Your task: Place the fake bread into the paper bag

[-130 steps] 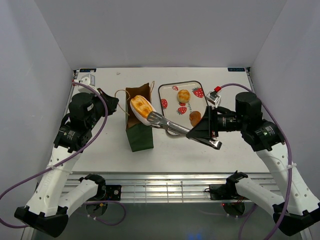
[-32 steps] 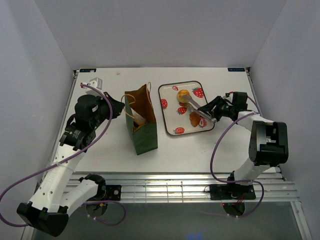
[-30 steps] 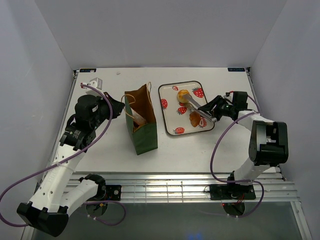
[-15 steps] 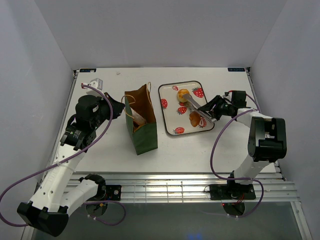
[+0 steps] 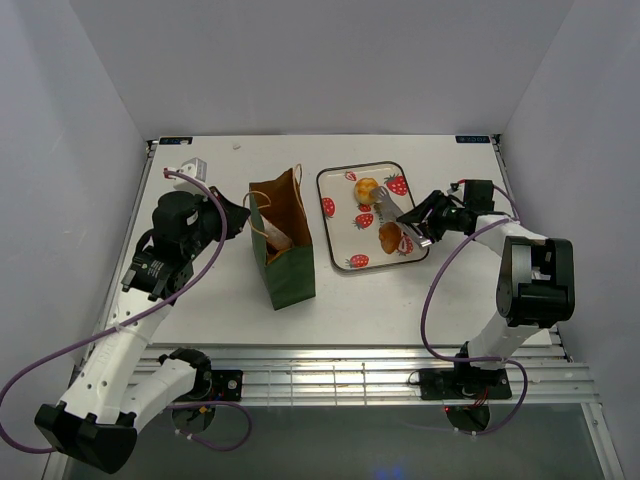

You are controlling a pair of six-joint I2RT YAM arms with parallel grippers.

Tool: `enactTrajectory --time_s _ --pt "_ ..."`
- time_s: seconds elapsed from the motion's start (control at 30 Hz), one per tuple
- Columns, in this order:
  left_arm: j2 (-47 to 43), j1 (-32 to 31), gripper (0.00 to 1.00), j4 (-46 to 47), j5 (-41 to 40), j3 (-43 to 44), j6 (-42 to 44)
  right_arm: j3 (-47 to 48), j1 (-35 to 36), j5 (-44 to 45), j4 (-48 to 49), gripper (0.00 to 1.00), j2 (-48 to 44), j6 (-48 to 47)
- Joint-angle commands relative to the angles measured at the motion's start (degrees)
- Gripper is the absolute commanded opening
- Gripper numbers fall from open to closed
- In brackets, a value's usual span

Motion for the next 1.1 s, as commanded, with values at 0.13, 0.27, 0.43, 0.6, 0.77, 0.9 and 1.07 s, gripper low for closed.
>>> enactTrajectory --time_s 0.13,0.27,0.43,0.6,0.77,0.9,1.07 --pt "-0.66 0.28 0.00 0.48 0.20 -0.23 0.67 4.88 0.37 -1.82 -0.47 0.53 1.88 -1.06" --pt "-0.40 0.28 0.00 0.57 0.02 -0.14 0.76 5.33 0.64 -2.71 -0.30 0.53 2.32 -0.80" --pt "0.04 0.28 0.00 1.01 0.55 -0.58 0.59 4.01 0.72 -3.94 0.85 0.53 2.50 0.26" --pt "-0.13 0.28 0.00 1.01 0.29 -0.76 0.50 3.31 0.81 -5.43 1.11 0.53 2.85 0.61" --pt "0.22 0.28 0.00 1.36 0.55 -0.93 0.32 3.92 0.81 -5.26 0.93 0.54 3.90 1.31" --pt "0.13 0.28 0.00 1.45 0.38 -1.11 0.41 4.01 0.81 -5.17 1.29 0.54 4.52 1.75" --pt "0.48 0.28 0.00 1.71 0.37 -1.37 0.41 5.85 1.25 -4.99 1.81 0.54 6.62 1.84"
